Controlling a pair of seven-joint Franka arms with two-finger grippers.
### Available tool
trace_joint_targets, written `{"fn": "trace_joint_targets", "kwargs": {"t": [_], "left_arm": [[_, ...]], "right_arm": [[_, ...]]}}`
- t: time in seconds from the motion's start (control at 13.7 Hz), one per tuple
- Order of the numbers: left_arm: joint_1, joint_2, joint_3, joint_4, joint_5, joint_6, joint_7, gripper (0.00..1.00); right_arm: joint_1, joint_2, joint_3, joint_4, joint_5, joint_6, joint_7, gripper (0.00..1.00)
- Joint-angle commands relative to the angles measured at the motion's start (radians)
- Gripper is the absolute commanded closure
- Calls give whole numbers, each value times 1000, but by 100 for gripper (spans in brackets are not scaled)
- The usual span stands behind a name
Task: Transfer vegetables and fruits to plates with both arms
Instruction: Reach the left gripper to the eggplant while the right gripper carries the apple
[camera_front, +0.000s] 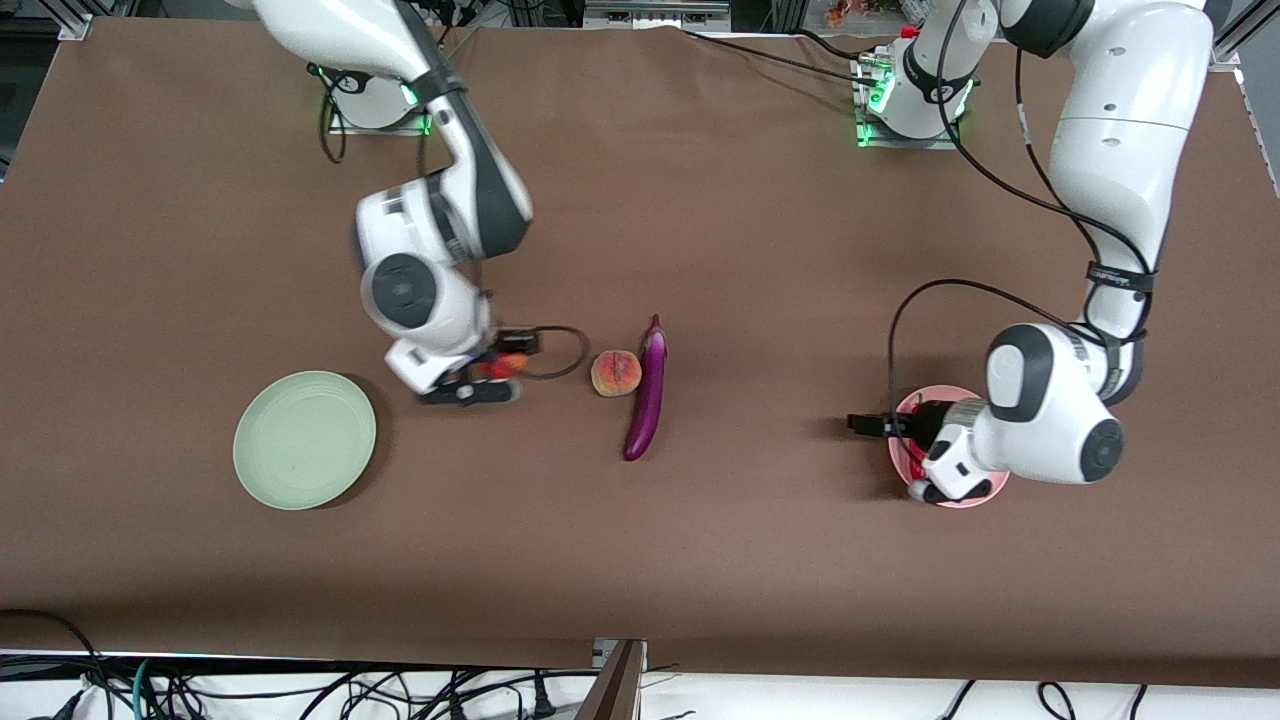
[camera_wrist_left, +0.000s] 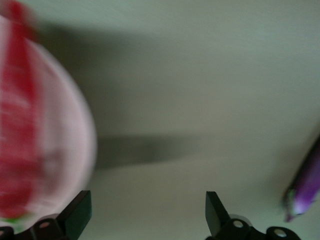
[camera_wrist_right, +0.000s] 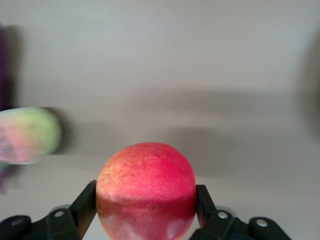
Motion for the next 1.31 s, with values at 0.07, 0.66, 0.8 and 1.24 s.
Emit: {"fn": "trace_joint_targets", "kwargs": {"t": [0.07, 0.66, 0.8, 1.24], "left_arm": [[-130, -18, -13, 15, -30, 4, -230, 0], [-430, 49, -11, 14, -68, 351, -697, 0], [-478, 69, -8, 15, -65, 407, -744, 0], [-484, 80, -8, 21, -61, 440, -745, 13]], "right_arm": [[-149, 4, -43, -9, 10, -11, -305, 85], [-396, 121, -43, -6, 11, 179, -736, 85], [-412, 137, -43, -6, 10, 219, -761, 85], [-432, 179, -42, -9, 13, 274, -768, 84]]}}
